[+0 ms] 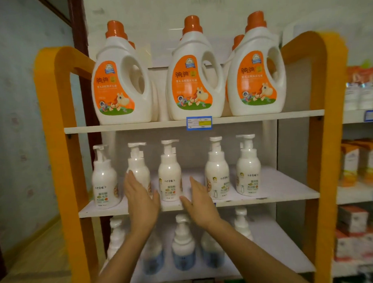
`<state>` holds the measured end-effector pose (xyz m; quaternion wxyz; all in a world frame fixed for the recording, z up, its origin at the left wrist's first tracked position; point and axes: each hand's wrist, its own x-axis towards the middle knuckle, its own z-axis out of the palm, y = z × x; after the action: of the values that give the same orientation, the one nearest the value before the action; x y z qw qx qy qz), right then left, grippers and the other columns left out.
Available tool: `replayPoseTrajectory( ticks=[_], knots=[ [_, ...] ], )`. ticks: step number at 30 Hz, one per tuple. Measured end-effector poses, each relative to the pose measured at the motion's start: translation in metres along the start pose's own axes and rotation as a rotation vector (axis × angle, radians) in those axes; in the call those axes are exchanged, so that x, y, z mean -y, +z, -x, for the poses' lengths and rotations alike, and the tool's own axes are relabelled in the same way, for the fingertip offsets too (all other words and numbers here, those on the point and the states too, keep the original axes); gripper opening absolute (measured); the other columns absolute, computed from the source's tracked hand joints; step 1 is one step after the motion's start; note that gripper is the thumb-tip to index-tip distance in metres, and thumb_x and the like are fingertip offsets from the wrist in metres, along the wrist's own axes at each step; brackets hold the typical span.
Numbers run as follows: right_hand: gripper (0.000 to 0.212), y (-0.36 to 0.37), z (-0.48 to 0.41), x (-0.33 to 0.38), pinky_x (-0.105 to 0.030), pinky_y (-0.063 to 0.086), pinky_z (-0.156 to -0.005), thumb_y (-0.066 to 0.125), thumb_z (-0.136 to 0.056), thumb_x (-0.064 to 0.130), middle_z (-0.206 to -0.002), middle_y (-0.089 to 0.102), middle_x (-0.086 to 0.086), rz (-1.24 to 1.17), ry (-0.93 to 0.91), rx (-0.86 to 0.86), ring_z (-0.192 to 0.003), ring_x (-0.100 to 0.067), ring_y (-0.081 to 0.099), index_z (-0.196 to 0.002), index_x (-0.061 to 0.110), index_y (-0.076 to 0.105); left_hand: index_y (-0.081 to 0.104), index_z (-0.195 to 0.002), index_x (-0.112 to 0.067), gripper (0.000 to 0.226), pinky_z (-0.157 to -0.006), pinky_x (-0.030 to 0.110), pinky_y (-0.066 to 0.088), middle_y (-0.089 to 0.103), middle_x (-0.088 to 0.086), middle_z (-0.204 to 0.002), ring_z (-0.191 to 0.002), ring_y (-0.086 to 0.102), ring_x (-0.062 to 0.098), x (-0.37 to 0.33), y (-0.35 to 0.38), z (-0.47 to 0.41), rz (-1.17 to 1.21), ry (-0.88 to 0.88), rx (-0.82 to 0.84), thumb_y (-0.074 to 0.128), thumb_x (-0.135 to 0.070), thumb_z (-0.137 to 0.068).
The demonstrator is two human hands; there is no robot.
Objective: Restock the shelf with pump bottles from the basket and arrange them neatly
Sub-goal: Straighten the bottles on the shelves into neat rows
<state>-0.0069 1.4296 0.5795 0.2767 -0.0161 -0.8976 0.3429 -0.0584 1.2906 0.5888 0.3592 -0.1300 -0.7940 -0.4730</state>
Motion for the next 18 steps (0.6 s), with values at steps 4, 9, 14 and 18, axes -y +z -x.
replayPoseTrajectory(
  ticks=[4, 9, 14, 18],
  knots=[
    [0.033, -0.041, 0.013, -0.018, -0.036, 0.046, -0.096, 0.046, -0.093, 0.018, -0.128, 0.053, -0.004, -0.005, -0.129, -0.209, -0.112, -0.019, 0.053, -0.126, 0.017, 0.044, 0.024, -0.138, -0.006, 0.070, -0.111, 0.039, 0.025, 0.030, 0.018, -0.145, -0.134, 0.028, 0.031, -0.033, 0.025, 0.029, 0.035, 0.198, 0.031, 0.060, -0.014, -0.079],
    [0.031, -0.091, 0.010, -0.038, -0.038, 0.045, -0.092, 0.058, -0.084, 0.010, -0.113, 0.056, -0.002, 0.093, -0.159, -0.532, -0.104, -0.016, 0.050, -0.113, 0.019, 0.051, 0.031, -0.135, -0.016, 0.058, -0.099, 0.033, 0.037, 0.044, 0.007, -0.138, -0.125, 0.042, 0.023, -0.081, 0.062, 0.041, 0.163, 0.171, 0.299, 0.054, -0.037, -0.086],
    [0.074, -0.123, 0.001, -0.074, -0.040, 0.037, -0.102, 0.071, -0.077, 0.023, -0.136, 0.038, -0.013, 0.036, 0.176, -0.468, -0.125, -0.028, 0.039, -0.135, 0.010, 0.028, 0.029, -0.133, -0.016, 0.079, -0.089, 0.038, 0.047, 0.045, 0.007, -0.128, -0.112, 0.049, 0.026, -0.104, 0.095, 0.039, 0.148, 0.135, 0.402, 0.071, -0.040, -0.071],
    [0.072, -0.122, -0.005, -0.091, -0.045, 0.041, -0.096, 0.069, -0.079, 0.026, -0.135, 0.044, -0.014, -0.071, 0.284, -0.242, -0.119, -0.032, 0.049, -0.135, 0.011, 0.026, 0.023, -0.134, -0.012, 0.079, -0.091, 0.042, 0.047, 0.043, 0.013, -0.132, -0.113, 0.050, 0.031, -0.101, 0.106, 0.033, 0.105, 0.058, 0.411, 0.071, -0.024, -0.073]
  ],
)
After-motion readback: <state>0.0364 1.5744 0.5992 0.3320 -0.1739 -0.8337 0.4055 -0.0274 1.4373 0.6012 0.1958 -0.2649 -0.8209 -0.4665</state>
